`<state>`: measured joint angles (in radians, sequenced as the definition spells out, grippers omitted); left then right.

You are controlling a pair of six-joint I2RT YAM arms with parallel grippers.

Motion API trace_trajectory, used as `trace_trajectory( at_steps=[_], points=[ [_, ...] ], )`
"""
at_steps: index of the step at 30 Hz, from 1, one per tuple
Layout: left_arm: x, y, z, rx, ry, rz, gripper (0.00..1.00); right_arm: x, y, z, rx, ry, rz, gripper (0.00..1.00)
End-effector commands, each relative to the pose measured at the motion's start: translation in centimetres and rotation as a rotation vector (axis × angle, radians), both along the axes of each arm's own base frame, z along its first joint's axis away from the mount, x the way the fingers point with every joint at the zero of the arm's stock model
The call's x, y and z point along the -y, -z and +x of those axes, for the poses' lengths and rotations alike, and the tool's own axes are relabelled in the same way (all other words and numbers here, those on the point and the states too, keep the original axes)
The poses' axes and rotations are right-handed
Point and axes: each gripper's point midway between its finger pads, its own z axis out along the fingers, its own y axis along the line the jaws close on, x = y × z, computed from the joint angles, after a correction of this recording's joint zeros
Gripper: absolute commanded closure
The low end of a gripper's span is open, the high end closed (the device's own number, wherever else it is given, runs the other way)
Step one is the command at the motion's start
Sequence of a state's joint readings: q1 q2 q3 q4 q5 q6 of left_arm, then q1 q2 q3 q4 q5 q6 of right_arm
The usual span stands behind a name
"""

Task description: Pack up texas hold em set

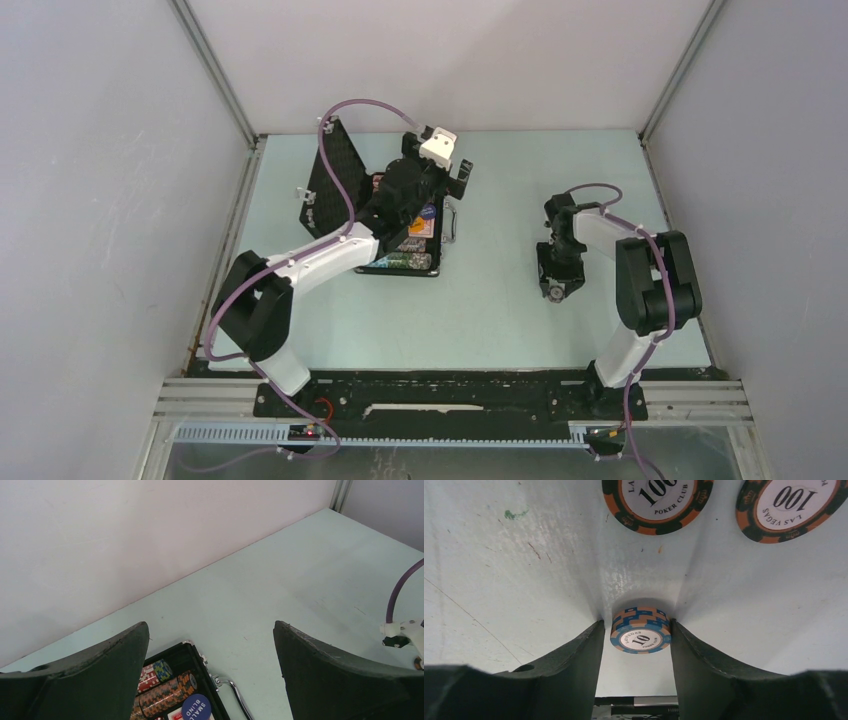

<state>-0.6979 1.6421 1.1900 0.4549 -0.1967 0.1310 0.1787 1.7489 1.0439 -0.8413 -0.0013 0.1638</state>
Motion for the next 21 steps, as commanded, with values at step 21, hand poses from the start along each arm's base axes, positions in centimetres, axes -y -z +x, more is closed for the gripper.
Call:
trace_trajectory(
  at_steps=[21],
  points=[
    [-3.3,-4.5,-0.9,-0.055,-0.018,-0.411,0.0,-7.3,1.8,-1.1,-0.026,-0.159,0.064,0.59]
  ],
)
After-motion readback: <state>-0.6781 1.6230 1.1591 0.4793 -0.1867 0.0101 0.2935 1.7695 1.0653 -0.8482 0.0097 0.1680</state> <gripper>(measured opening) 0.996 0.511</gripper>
